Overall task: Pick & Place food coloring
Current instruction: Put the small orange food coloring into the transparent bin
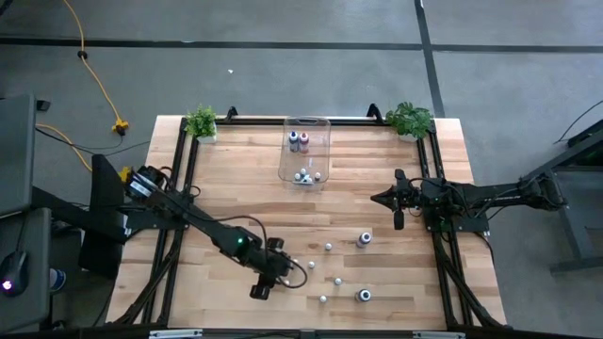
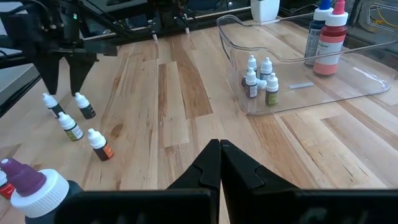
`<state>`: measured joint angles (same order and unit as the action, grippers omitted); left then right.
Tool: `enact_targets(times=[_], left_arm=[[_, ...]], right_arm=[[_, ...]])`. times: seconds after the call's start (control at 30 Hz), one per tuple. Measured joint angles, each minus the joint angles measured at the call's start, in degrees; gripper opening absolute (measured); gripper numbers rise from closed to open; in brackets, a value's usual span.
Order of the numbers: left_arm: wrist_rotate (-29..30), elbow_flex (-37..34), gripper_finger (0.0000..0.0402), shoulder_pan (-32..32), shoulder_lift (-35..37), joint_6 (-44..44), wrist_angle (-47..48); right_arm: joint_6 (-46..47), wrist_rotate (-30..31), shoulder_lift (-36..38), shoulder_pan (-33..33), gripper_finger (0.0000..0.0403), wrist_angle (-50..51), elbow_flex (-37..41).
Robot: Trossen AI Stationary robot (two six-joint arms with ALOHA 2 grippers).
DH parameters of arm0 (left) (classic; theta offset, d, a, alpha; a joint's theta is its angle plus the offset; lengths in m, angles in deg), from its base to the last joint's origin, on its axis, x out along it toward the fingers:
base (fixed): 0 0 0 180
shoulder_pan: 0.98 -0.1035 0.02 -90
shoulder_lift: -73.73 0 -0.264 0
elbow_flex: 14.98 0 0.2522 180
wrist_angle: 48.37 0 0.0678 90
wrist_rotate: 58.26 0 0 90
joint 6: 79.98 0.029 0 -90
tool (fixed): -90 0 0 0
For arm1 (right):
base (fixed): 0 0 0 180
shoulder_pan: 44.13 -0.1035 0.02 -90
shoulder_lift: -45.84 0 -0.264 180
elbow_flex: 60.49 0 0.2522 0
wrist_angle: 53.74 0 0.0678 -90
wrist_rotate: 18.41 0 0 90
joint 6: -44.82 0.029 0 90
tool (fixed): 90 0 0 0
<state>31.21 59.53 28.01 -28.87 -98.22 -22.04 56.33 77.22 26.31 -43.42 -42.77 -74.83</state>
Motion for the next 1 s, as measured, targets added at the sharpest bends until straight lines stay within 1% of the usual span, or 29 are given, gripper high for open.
enact_targets(times=[0.2,0.47,0.7,1.0], left_arm=[[-0.4,0.0,0.0191,0.0,-0.2,0.7,-6.1],[-0.2,0.1,0.0191,1.4,-0.4,1.5,-6.8],[6.9,0.0,0.0191,4.2,-0.7,4.0,-6.9],[7.5,0.0,0.0191,4.4,-1.9,4.3,-8.7]], right_arm=[[0.0,0.0,0.0,0.0,0.0000,0.0,0.0],[0.0,0.0,0.0,0.0,0.0000,0.0,0.0],[0.0,0.0,0.0,0.0,0.0000,0.0,0.0],[0.0,0.0,0.0,0.0,0.0000,0.0,0.0]])
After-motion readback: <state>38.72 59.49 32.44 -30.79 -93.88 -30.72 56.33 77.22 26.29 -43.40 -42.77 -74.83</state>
